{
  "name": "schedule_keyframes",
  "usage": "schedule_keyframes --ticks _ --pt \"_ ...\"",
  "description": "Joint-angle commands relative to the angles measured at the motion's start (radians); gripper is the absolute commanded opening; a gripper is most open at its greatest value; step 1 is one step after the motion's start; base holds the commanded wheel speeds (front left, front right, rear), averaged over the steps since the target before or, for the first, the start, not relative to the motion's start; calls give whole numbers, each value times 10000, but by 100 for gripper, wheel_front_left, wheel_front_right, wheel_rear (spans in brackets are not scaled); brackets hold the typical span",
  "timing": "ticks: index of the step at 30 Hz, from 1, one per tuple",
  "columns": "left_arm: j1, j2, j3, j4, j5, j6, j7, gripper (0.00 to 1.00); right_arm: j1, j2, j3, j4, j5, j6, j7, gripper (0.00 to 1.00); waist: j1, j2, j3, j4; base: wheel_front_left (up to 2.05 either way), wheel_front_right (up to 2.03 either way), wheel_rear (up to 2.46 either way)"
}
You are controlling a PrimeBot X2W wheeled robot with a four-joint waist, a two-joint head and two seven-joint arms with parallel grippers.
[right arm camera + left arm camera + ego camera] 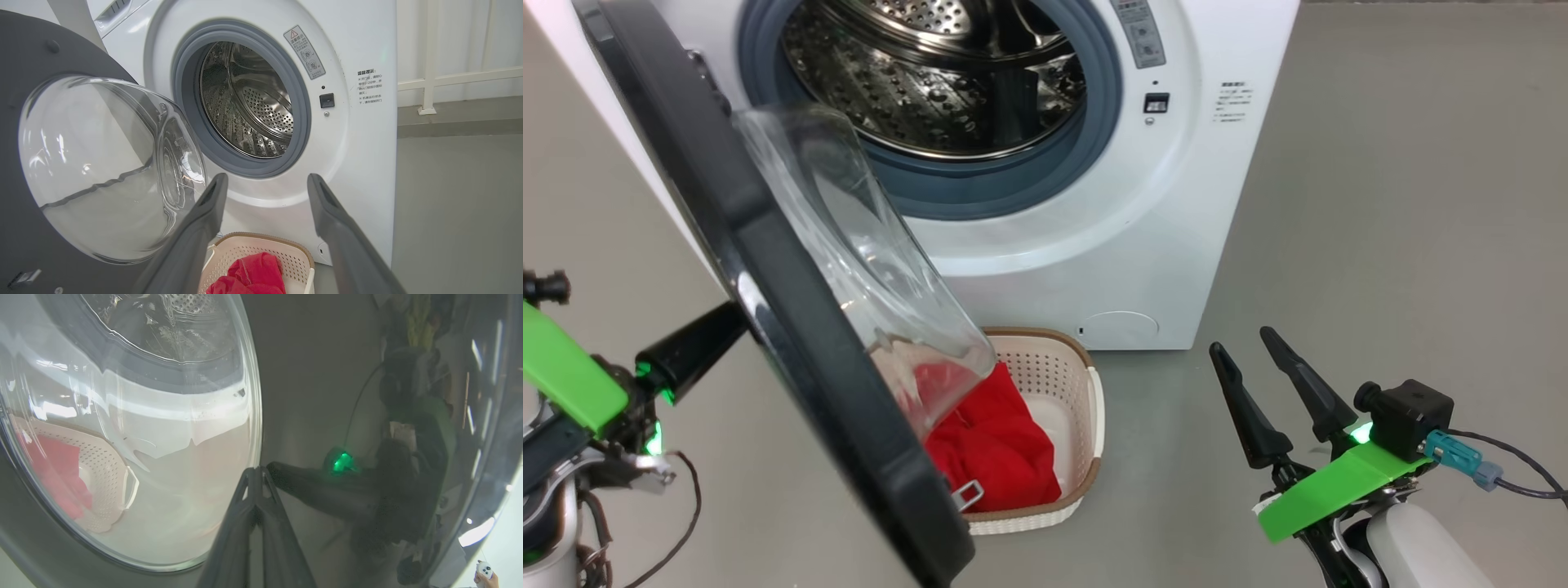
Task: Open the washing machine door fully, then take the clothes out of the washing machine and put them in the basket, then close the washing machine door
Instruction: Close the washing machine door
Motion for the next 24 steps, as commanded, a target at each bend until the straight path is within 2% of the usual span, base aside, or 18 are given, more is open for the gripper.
schedule_keyframes --ticks 1,24 --pt "-657 165 285 -354 56 -166 -112 0 -297 51 184 -275 34 16 -48 100 0 -1 18 -131 0 0 0" --pt "-1701 -176 39 534 1016 -718 -1335 0 -419 131 179 -322 -5 16 -48 100 0 -1 379 -1716 0 0 0"
